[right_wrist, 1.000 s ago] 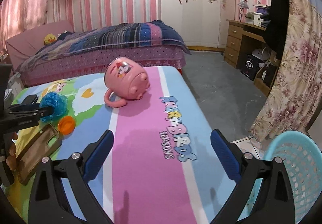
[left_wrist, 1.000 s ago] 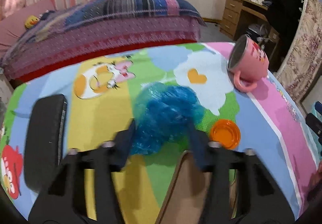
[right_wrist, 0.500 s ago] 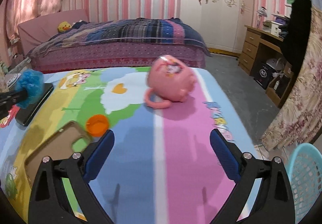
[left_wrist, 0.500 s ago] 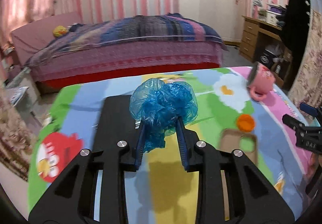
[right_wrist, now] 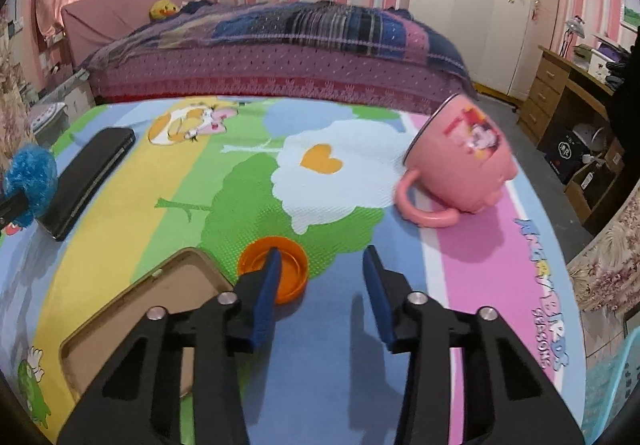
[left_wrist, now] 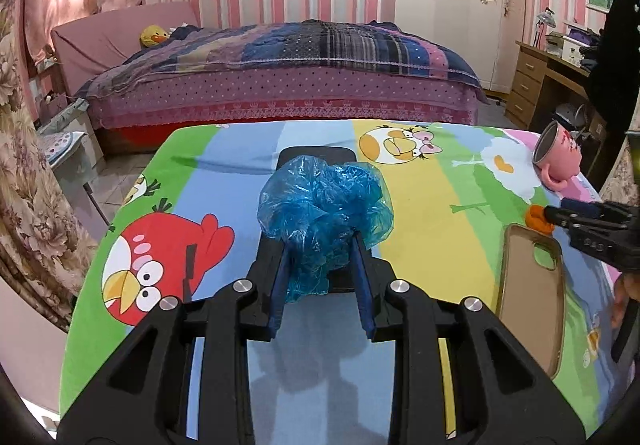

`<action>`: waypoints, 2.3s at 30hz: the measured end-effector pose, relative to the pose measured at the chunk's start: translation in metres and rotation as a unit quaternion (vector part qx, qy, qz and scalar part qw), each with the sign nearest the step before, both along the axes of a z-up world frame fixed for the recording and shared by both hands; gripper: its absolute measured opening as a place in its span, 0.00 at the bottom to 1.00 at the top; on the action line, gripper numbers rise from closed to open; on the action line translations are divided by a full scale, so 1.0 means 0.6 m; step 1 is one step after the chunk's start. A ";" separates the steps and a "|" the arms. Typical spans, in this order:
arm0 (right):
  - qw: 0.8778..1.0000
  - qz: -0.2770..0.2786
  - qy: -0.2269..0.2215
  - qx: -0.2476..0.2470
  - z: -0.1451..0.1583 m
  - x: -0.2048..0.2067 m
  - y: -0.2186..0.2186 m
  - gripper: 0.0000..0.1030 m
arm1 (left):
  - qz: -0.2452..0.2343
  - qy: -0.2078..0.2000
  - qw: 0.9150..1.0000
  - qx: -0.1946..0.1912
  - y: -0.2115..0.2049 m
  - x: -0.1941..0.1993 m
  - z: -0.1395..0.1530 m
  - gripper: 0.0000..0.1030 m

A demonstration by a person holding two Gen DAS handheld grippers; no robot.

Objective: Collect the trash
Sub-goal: 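Grasp the blue plastic bag with the left gripper while the right gripper grasps the orange cap, then lift the blue bag and orange cap and carry them over the basket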

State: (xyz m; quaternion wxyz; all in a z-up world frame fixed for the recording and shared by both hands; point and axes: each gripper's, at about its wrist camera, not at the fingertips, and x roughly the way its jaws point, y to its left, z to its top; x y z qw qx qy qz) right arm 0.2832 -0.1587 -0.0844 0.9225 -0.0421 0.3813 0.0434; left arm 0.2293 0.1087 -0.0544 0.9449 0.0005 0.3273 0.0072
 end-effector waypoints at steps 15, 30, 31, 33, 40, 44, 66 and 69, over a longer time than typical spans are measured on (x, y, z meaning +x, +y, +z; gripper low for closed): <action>0.999 0.020 0.019 0.021 -0.013 0.015 0.007 0.06 | 0.002 -0.021 1.000 -0.011 -0.011 -0.020 0.030 0.27; 0.998 -0.034 -0.052 0.017 0.081 -0.137 -0.120 0.06 | -0.039 -0.041 0.998 -0.003 -0.112 -0.092 0.080 0.27; 0.998 -0.037 -0.056 0.017 0.086 -0.148 -0.129 0.06 | -0.042 -0.044 0.998 -0.003 -0.119 -0.099 0.084 0.27; 0.997 -0.041 -0.061 0.011 0.094 -0.168 -0.144 0.06 | -0.046 -0.048 0.998 -0.003 -0.131 -0.108 0.092 0.27; 0.996 -0.064 -0.066 0.007 0.106 -0.229 -0.200 0.06 | -0.067 -0.054 0.996 -0.010 -0.188 -0.138 0.112 0.27; 0.995 -0.078 -0.067 0.002 0.108 -0.259 -0.232 0.06 | -0.080 -0.056 0.995 -0.017 -0.223 -0.152 0.117 0.27; 0.967 -0.234 -0.102 -0.010 0.137 -0.416 -0.484 0.06 | -0.221 -0.035 0.974 -0.044 -0.514 -0.175 0.094 0.27; 0.962 -0.255 -0.101 -0.006 0.131 -0.434 -0.519 0.06 | -0.248 -0.027 0.967 -0.047 -0.566 -0.182 0.077 0.27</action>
